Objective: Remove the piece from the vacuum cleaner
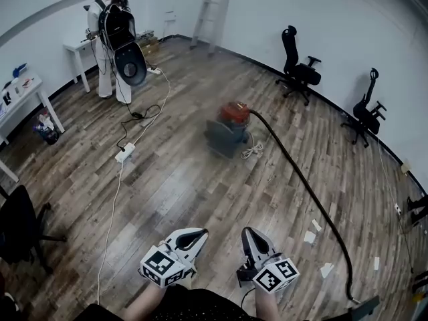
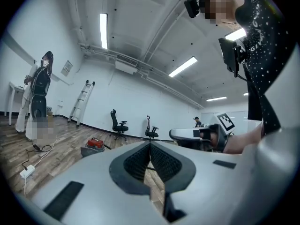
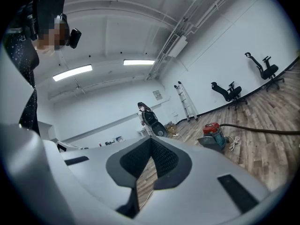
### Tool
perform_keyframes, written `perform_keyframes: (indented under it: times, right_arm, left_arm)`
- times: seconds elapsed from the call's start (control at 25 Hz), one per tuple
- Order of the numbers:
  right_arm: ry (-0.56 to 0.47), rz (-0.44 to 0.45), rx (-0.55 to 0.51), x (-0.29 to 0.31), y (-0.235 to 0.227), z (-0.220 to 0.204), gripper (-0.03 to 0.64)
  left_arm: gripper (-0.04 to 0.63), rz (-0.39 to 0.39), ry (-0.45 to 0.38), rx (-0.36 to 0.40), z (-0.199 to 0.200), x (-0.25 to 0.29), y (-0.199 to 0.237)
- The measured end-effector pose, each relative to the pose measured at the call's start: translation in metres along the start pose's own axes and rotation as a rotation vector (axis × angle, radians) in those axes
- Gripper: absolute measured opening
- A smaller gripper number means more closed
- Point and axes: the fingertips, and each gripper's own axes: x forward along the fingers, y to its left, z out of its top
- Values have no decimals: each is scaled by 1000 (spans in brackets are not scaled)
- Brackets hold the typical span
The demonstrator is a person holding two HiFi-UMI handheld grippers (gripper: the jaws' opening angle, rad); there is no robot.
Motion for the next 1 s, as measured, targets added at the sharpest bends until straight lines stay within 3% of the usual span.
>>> perform_keyframes:
  times: [0.44,0.72,1.0]
  right_arm:
    - [-6,9,-29,137,-49,41,11]
    - [34,-31,-64,163,-74,30,11]
    - [23,-70,-11,195,-126,38,11]
  left_arm:
    - [8,-14,-16,-2,48,71,135]
    - [8,-42,9,-30,40,91,163]
    - [8,-22,42,-57,34,126,200]
